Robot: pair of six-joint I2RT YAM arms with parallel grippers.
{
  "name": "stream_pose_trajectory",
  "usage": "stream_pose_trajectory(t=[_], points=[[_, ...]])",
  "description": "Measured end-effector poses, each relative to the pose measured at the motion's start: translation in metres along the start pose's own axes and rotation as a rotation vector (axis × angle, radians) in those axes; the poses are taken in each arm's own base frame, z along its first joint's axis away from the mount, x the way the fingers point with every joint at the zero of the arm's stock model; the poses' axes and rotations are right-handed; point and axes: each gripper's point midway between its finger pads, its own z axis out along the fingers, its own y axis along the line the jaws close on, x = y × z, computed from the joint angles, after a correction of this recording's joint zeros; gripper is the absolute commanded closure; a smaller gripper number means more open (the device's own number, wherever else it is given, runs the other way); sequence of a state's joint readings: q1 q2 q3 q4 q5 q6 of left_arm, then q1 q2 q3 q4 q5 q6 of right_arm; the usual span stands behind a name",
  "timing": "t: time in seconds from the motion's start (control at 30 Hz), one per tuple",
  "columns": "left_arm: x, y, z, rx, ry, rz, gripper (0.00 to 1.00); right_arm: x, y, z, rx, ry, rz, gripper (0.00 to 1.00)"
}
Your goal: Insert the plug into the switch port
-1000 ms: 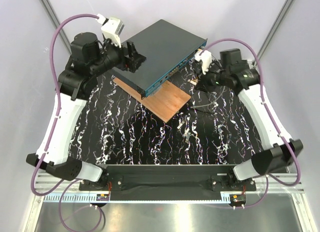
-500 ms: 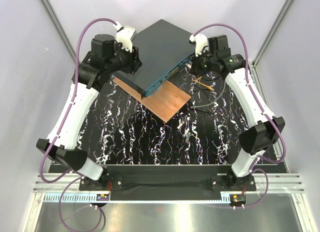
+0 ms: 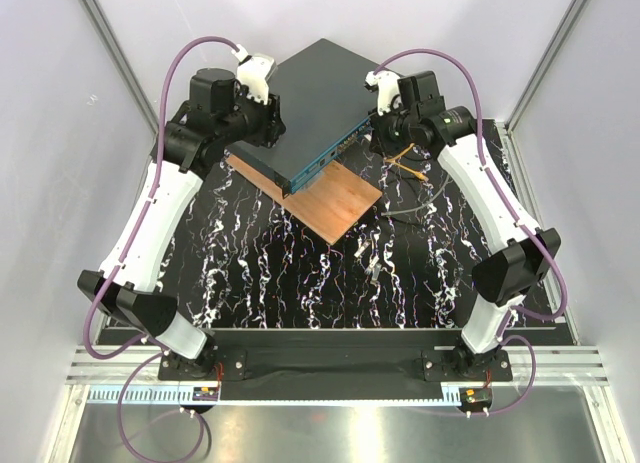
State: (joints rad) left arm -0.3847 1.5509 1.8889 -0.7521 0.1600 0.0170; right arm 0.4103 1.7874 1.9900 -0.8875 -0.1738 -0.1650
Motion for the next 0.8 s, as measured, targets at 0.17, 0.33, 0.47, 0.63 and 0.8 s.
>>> stream_pose_trajectory(t=[0.17, 0.33, 0.47, 0.63, 0.8], points=[[-0.0014, -0.0002, 0.0006, 0.000, -0.006, -0.006, 0.55, 0.0004, 0.0019, 0.0013, -0.002, 0.004, 0.017, 1.00], [-0.0031, -0.0002, 0.0008, 0.000, -0.012, -0.008, 0.55, 0.0003, 0.0023, 0.0013, -0.003, 0.003, 0.020, 1.00], [-0.0030, -0.0001, 0.0015, 0.000, -0.012, -0.008, 0.55, 0.0002, 0.0038, 0.0015, -0.006, 0.003, 0.020, 1.00], [-0.0040, 0.0000, 0.0025, 0.000, -0.017, -0.008, 0.55, -0.0001, 0.0068, 0.0018, -0.013, 0.003, 0.017, 1.00], [-0.0040, -0.0001, 0.0027, 0.000, -0.017, -0.010, 0.55, -0.0004, 0.0081, 0.0020, -0.015, 0.002, 0.015, 1.00]])
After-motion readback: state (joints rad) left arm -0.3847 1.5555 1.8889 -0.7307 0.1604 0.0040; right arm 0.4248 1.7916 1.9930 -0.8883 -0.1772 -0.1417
